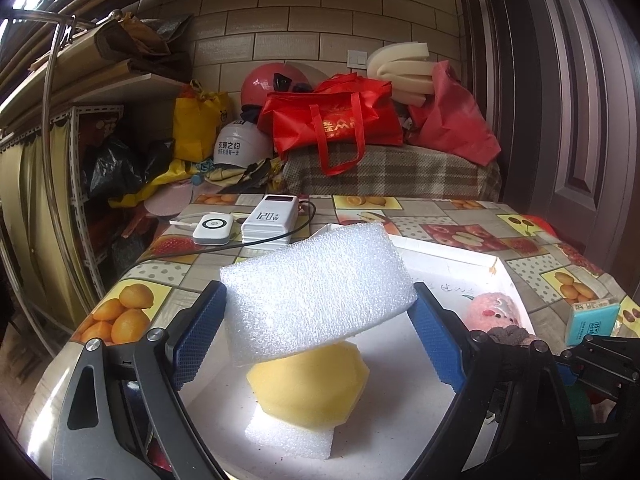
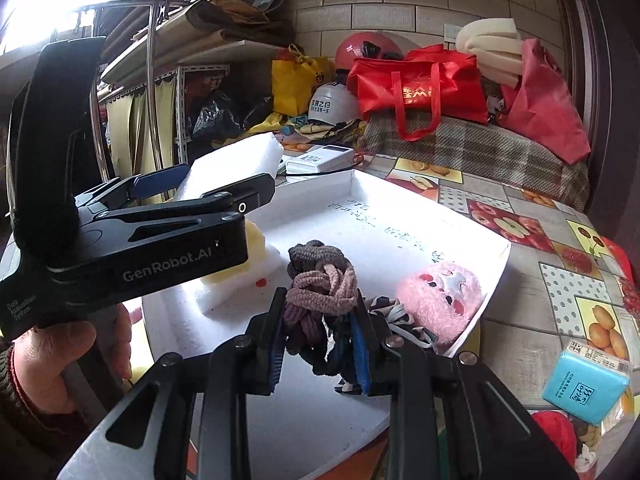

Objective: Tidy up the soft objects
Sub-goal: 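Carry both into the box, open the right tool to drop the yarn while lowering the foam onto the sponge, then open the left tool to release the foam block on the sponge, withdraw both tools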

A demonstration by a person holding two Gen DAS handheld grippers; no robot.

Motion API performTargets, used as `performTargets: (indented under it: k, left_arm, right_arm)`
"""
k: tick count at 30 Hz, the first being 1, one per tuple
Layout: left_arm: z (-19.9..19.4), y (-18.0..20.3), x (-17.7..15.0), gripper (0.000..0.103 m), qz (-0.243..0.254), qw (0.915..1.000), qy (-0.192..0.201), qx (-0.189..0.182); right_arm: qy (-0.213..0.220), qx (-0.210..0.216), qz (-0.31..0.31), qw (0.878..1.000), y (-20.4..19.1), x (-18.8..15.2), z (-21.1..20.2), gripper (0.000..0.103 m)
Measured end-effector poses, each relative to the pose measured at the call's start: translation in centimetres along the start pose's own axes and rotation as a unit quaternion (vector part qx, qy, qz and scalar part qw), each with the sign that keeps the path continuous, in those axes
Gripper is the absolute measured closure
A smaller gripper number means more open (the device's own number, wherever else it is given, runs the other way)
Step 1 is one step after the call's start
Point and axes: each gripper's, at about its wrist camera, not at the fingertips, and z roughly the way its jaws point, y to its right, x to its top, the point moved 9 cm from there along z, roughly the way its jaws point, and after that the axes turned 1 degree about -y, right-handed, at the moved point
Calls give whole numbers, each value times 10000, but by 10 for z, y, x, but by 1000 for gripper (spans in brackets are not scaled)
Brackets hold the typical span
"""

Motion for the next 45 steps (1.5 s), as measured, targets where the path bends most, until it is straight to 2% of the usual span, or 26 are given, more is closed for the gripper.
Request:
performTargets:
  k: [2,4,6,7,12,20,26,33,36,40,42,45]
  left_arm:
    - [-1,0,0,11,4,10000,25,48]
    - [-2,-2,0,9,-3,9999,55,154]
    - [-4,-4,0,0,-23,9995,104,299]
    - [-6,-5,0,0,-28,9994,141,322]
    - [-8,-4,0,0,-28,9993,181,334]
    - [-10,-5,1,0,-51,9991,209,352]
    - [-19,-5,4,0,-53,9984,388,404]
    - [-35,5,-5,0,-21,9992,335,198]
    - [-45,17,-10,0,86,9996,275,-38]
    - [-64,47,-23,0,359,9975,120,-604]
    - [-79,65,-30,0,559,9939,102,-941]
    - [-102,96,-42,0,859,9832,-15,-1611]
  right_arm:
    - [-17,11,83,10000,4,0,1,74]
    - [-63,46,133,9999,5,-1,3,61]
    - [-115,19,131,9998,5,-2,5,12]
    - [-112,-19,110,9999,5,-2,5,7]
    - [-28,-94,-45,9999,0,-1,2,3]
    - [4,-100,72,9999,3,0,1,2]
    - [266,-161,53,9995,4,3,-11,1]
    - [459,-191,9,9988,8,0,-27,1]
    - [581,-315,-234,9975,8,-3,-39,1]
    - [681,-460,-372,9959,20,-12,-59,1]
    - [708,-529,-334,9955,31,-18,-71,1]
    - [663,-667,-187,9954,56,-29,-87,0]
